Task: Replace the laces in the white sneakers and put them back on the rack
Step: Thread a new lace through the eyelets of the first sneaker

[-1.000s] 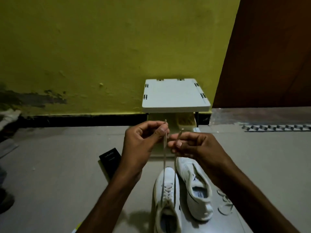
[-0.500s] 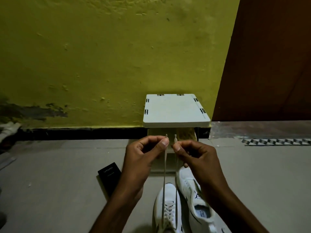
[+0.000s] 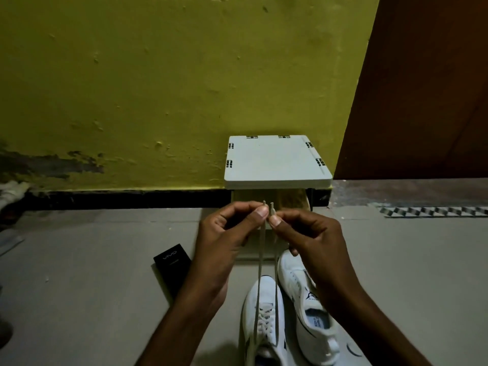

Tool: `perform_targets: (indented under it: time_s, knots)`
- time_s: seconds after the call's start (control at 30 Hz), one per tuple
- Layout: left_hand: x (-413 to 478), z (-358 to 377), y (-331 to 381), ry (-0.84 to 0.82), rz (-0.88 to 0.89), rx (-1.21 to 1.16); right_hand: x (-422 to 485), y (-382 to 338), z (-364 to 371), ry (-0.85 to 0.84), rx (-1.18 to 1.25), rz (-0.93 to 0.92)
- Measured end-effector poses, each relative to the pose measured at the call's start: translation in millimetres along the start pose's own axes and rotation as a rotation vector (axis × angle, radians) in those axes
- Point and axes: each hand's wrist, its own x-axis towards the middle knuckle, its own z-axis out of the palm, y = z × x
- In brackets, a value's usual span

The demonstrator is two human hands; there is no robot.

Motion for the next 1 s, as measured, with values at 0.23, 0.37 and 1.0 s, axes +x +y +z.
perform_targets:
  time_s: [0.23, 0.37, 1.0]
  knots:
    - [-5, -15, -74, 0.064, -0.246, 0.164, -15, 65, -14, -0.001, -0.296, 0.26]
    - [-27, -32, -141, 0.103, -0.47, 0.413, -25, 115, -25, -0.197, -0.571, 0.437]
    - [-87, -42, -184, -0.03, -0.504, 0.842, -94, 179, -27, -0.1, -0.72, 0.678]
